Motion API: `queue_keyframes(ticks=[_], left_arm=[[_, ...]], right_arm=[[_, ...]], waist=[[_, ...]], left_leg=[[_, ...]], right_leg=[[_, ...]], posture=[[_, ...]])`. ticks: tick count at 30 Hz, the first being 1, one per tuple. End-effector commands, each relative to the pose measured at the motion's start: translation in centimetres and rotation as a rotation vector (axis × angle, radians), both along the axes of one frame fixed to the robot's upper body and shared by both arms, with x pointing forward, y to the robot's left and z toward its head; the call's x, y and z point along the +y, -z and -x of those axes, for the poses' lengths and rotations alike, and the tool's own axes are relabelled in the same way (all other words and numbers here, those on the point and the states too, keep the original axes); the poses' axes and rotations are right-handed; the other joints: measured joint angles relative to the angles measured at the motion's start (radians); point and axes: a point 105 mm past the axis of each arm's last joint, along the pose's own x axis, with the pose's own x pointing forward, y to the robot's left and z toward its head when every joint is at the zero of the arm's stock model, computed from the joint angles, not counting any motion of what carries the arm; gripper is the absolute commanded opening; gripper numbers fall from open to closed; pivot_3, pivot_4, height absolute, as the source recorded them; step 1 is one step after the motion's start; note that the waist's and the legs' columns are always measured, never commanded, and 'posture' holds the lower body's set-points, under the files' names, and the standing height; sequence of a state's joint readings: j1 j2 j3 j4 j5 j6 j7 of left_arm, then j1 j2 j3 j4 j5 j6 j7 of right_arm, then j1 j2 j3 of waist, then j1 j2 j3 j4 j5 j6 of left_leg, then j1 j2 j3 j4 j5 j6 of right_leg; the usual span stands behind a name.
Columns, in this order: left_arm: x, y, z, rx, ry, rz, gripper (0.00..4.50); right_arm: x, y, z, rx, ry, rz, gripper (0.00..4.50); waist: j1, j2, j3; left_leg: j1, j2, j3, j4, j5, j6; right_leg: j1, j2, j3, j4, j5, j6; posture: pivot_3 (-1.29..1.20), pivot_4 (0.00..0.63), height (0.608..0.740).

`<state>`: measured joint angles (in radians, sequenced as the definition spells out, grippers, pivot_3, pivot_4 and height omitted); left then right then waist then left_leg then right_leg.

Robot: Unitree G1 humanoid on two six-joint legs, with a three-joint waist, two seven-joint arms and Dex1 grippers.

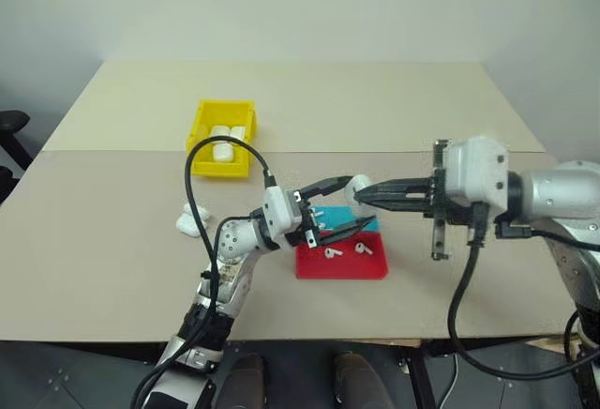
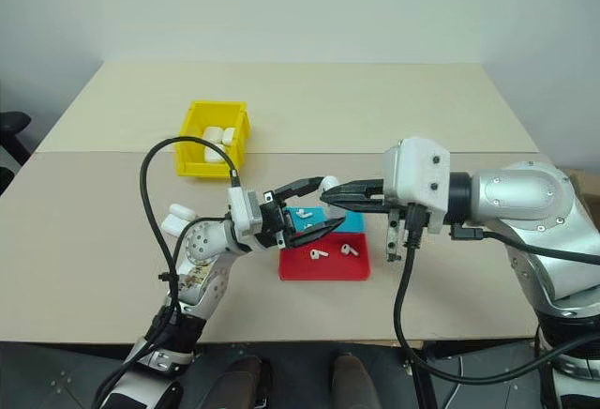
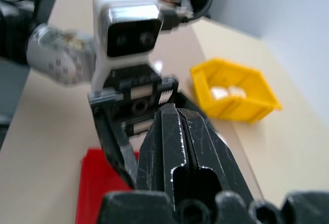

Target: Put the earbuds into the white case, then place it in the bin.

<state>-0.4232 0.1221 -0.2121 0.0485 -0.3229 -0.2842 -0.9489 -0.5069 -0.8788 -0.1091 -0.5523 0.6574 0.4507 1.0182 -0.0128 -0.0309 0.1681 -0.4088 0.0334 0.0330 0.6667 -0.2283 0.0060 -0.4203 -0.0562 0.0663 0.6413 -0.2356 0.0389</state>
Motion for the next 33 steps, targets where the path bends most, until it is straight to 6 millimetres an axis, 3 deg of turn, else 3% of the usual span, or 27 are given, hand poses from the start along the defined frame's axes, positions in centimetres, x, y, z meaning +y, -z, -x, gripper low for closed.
queue_keyframes(ticks=[1,3,6,9,13,19,24,29,33], left_arm=[[1.4,-2.0,-0.5,-0.053,-0.086,0.081,2.79],[2.3,-3.0,-1.7,-0.069,-0.198,0.117,2.79],[4.6,-5.9,-6.3,0.021,-0.503,0.179,2.79],[8.3,-8.5,-10.6,0.071,-0.833,0.271,2.79],[12.8,-8.1,-15.5,0.244,-1.178,0.189,2.79],[14.6,-5.6,-17.8,0.373,-1.298,0.165,2.79],[14.5,-3.7,-19.0,0.476,-1.304,0.080,2.79],[15.2,-4.0,-19.0,0.431,-1.383,0.121,4.37],[14.7,-4.6,-18.6,0.409,-1.311,0.140,4.45]], right_arm=[[-1.1,-3.2,0.7,-0.075,0.023,-0.130,0.03],[-1.7,-2.9,0.2,-0.066,0.082,-0.116,0.03],[-2.7,-1.8,-0.6,-0.037,0.160,-0.132,0.03],[-2.9,-1.5,-0.5,-0.027,0.170,-0.169,0.03],[-2.5,-0.4,-0.9,0.000,0.185,-0.163,0.03],[-2.4,1.0,-1.6,0.017,0.217,-0.108,0.03],[-2.5,1.6,-1.7,0.035,0.235,-0.085,0.03],[-2.7,2.1,-1.5,0.044,0.250,-0.056,0.00],[-2.7,2.5,-1.5,0.042,0.259,-0.036,0.00]], waist=[[0.000,0.000,0.000],[0.001,0.000,0.000],[0.005,-0.001,0.000],[0.010,-0.001,0.000],[0.001,-0.001,0.000],[0.003,-0.001,0.000],[0.013,-0.002,0.001],[0.015,-0.002,0.001],[0.014,-0.002,0.001]], left_leg=[[0.000,0.000,0.000,0.000,0.000,0.000],[0.000,0.000,0.000,0.000,0.000,0.000],[0.000,0.000,0.000,0.001,0.000,0.000],[-0.002,-0.001,-0.002,0.004,0.000,0.000],[-0.002,-0.001,-0.002,0.004,0.000,0.000],[-0.006,-0.001,-0.002,0.002,0.000,0.000],[-0.008,-0.002,-0.001,0.003,0.000,0.000],[-0.008,-0.002,-0.001,0.002,0.000,0.000],[-0.007,-0.002,-0.001,0.002,0.000,0.000]], right_leg=[[0.000,0.000,0.000,0.000,0.000,0.000],[0.001,0.000,0.000,0.000,0.000,0.000],[0.001,0.000,0.000,0.000,0.000,0.000],[0.001,0.000,-0.002,0.000,0.001,0.002],[0.001,0.000,-0.001,-0.001,0.002,0.003],[-0.003,-0.001,-0.002,-0.001,0.002,0.003],[-0.003,-0.002,-0.003,-0.003,0.002,0.003],[-0.003,-0.002,-0.003,-0.004,0.002,0.003],[-0.003,-0.002,-0.003,-0.002,0.002,0.003]], posture=[[0.00,0.150,0.740],[0.00,0.150,0.740],[0.00,0.150,0.740],[0.00,0.150,0.740],[0.00,0.150,0.740],[0.00,0.150,0.740],[0.00,0.150,0.740],[0.00,0.150,0.740],[0.00,0.150,0.740]])
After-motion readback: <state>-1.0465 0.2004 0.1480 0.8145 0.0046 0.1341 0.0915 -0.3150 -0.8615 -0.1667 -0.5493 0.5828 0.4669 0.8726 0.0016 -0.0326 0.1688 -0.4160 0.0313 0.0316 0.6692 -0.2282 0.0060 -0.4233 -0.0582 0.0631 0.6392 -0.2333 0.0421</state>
